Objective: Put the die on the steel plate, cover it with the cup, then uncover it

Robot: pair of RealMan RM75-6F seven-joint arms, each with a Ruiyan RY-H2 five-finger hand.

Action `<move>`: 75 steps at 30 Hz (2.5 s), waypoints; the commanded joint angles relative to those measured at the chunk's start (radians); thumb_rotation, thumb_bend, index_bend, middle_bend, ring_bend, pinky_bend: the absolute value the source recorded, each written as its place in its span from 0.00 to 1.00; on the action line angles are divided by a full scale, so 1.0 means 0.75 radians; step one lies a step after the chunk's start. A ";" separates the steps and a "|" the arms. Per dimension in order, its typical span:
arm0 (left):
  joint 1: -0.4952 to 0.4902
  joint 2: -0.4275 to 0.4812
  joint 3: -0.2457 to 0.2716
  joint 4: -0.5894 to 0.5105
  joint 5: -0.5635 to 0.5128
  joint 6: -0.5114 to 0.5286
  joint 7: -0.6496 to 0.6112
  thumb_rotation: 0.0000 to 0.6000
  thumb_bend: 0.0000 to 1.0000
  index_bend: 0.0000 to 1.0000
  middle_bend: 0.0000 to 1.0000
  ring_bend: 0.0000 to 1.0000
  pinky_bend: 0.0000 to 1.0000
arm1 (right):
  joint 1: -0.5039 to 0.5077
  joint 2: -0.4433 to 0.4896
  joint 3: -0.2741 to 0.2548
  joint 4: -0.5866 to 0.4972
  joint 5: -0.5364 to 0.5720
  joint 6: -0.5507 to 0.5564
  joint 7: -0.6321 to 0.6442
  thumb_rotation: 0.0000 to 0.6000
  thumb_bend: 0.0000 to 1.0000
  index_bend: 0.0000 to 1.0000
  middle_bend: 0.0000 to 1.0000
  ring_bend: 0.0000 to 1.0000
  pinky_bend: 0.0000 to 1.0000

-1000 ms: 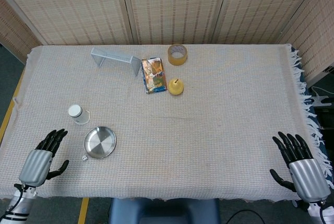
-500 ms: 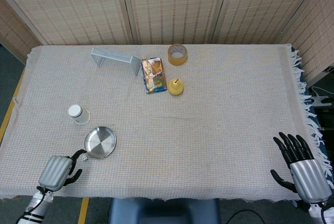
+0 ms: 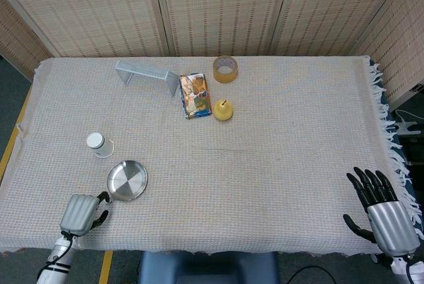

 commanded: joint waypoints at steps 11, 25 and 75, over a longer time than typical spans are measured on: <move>-0.038 -0.088 -0.054 0.072 -0.125 -0.076 0.101 1.00 0.28 0.42 1.00 1.00 1.00 | 0.005 -0.002 0.007 0.001 0.017 -0.012 -0.004 0.88 0.17 0.00 0.00 0.00 0.00; -0.046 -0.124 -0.066 0.131 -0.148 -0.059 0.110 1.00 0.28 0.46 1.00 1.00 1.00 | 0.008 -0.002 0.010 0.001 0.029 -0.021 -0.006 0.88 0.17 0.00 0.00 0.00 0.00; -0.052 -0.106 -0.081 0.131 -0.109 0.045 0.093 1.00 0.37 0.61 1.00 1.00 1.00 | 0.009 -0.005 0.008 0.001 0.028 -0.021 -0.007 0.88 0.17 0.00 0.00 0.00 0.00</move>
